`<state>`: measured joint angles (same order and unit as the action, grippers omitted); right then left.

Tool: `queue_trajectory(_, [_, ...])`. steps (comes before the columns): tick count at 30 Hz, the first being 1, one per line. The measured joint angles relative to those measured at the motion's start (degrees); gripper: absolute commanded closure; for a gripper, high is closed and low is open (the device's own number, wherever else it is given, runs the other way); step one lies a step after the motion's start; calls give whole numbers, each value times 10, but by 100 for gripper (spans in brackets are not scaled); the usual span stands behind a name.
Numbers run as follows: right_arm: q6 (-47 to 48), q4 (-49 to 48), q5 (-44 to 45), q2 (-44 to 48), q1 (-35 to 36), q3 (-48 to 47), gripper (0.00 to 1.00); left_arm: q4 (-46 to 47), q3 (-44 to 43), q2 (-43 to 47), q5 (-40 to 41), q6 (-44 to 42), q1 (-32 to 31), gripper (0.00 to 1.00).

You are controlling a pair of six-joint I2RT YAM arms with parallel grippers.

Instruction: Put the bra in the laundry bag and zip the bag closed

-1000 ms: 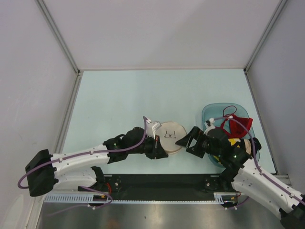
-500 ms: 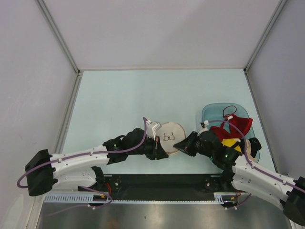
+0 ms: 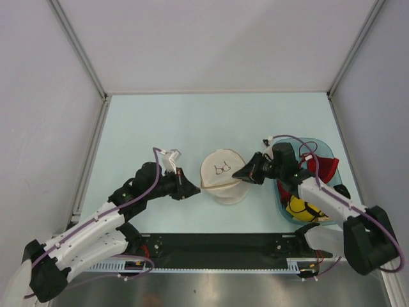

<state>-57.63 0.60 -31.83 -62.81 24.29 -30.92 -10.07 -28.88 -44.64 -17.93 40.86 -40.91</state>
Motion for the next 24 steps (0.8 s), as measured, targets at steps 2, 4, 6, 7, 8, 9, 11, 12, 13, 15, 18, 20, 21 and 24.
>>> queue_trajectory(2, [26, -9, -25, -52, -2, -31, 90, -7, 0, -1, -6, -4, -1, 100])
queue_trajectory(4, [46, -11, -37, -93, 1, -58, 78, -14, -3, -6, 1, -5, -19, 100])
queue_trajectory(6, [59, -11, -35, -125, 11, -83, 60, -19, -14, -21, 14, -3, -62, 100])
queue_trajectory(7, [67, -10, -33, -140, 17, -96, 55, -16, -19, -30, 15, 0, -87, 100])
queue_trajectory(8, [75, -9, -30, -150, 23, -108, 46, -10, -23, -39, 17, 6, -108, 100])
queue_trajectory(9, [81, -7, -27, -156, 28, -115, 42, -3, -24, -47, 18, 13, -124, 100])
queue_trajectory(11, [94, 3, -18, -159, 37, -121, 31, 10, -24, -61, 20, 24, -141, 100])
queue_trajectory(12, [100, 14, -10, -157, 39, -121, 26, 14, -24, -66, 23, 29, -144, 100])
queue_trajectory(13, [103, 25, 0, -154, 40, -120, 22, 17, -24, -70, 25, 33, -145, 100])
queue_trajectory(15, [115, 55, 32, -133, 41, -112, 15, 20, -24, -74, 30, 39, -145, 100])
queue_trajectory(18, [124, 110, 85, -61, 49, -89, 9, 23, -25, -78, 34, 42, -145, 100])
queue_trajectory(20, [122, 137, 110, -6, 61, -73, 9, 26, -28, -87, 33, 42, -145, 100])
queue_trajectory(21, [116, 150, 126, 32, 74, -61, 9, 30, -28, -92, 33, 42, -145, 100])
queue_trajectory(24, [83, 156, 152, 108, 116, -31, 9, 40, -28, -106, 30, 43, -145, 100])
